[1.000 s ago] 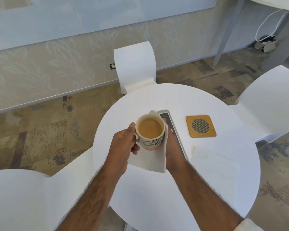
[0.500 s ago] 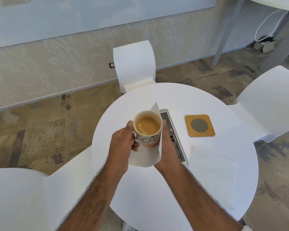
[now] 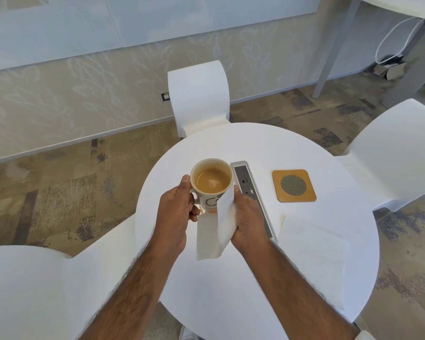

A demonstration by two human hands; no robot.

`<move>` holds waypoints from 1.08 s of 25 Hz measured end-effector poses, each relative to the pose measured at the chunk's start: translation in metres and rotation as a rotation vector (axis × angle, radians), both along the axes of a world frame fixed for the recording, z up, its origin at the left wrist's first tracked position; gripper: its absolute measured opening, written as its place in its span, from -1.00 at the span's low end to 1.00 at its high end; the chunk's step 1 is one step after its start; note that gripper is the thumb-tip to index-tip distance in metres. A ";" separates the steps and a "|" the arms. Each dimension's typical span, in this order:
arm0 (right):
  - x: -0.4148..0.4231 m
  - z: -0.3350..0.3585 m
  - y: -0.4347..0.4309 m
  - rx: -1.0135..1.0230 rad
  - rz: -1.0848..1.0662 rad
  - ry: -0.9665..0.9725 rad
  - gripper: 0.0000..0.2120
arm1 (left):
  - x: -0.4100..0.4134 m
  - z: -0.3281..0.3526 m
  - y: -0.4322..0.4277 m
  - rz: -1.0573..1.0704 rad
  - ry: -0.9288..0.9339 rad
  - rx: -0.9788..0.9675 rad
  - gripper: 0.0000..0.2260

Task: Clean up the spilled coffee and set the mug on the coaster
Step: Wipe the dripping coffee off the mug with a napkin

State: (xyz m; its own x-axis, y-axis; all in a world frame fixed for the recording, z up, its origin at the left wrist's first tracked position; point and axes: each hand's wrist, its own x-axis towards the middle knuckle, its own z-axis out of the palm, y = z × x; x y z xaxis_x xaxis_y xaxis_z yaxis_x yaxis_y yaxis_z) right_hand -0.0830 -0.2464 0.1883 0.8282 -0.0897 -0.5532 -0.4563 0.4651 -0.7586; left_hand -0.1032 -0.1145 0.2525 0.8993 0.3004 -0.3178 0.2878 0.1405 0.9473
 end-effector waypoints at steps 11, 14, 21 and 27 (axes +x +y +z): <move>0.015 0.039 -0.034 -0.621 -0.253 -0.210 -0.71 | -0.002 0.003 0.008 -0.036 -0.012 0.015 -0.68; 0.003 0.055 -0.016 -0.211 -0.147 -0.251 -0.84 | -0.002 0.005 0.002 -0.028 0.007 0.024 -0.65; 0.004 0.070 -0.003 -0.104 -0.002 -0.337 -0.81 | -0.002 0.010 0.004 -0.091 0.019 0.051 -0.58; 0.021 0.075 -0.012 -0.153 0.275 -0.281 -0.56 | 0.000 0.009 0.009 -0.105 0.022 0.017 -0.54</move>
